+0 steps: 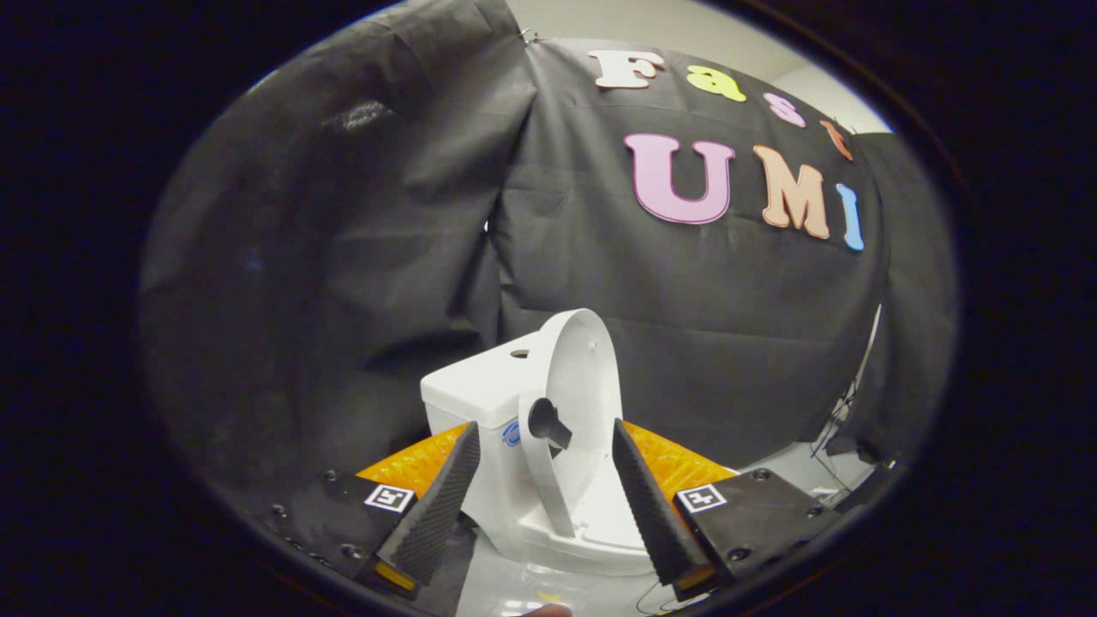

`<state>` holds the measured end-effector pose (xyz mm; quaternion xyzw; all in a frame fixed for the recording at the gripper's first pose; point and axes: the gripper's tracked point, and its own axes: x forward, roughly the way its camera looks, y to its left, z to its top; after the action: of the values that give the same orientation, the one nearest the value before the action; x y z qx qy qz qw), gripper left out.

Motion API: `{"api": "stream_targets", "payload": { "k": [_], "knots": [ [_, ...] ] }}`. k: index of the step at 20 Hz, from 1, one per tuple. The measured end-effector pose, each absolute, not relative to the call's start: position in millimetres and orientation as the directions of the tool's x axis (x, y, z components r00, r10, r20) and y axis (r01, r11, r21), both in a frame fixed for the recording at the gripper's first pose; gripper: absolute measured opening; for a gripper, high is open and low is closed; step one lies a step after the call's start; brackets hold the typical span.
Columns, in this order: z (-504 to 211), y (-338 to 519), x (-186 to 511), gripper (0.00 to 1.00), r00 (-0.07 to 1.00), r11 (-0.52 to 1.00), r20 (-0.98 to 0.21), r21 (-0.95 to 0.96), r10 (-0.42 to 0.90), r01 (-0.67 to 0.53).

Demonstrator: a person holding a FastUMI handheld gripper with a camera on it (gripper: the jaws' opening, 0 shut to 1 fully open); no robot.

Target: Open the toilet lid.

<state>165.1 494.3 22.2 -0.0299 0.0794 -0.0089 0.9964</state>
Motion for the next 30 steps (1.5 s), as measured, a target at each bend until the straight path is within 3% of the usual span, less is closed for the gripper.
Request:
{"api": "stream_targets", "payload": {
  "k": [19, 26, 30],
  "knots": [
    [-26, 336, 122, 0.98, 0.985, 0.993, -0.173, -0.107, 0.021, -0.040],
    [-33, 270, 113, 0.98, 0.994, 1.000, -0.107, -0.009, -0.001, 0.000],
    [-47, 219, 113, 0.96, 0.987, 0.997, -0.146, -0.026, -0.070, 0.067]
  ]
}}
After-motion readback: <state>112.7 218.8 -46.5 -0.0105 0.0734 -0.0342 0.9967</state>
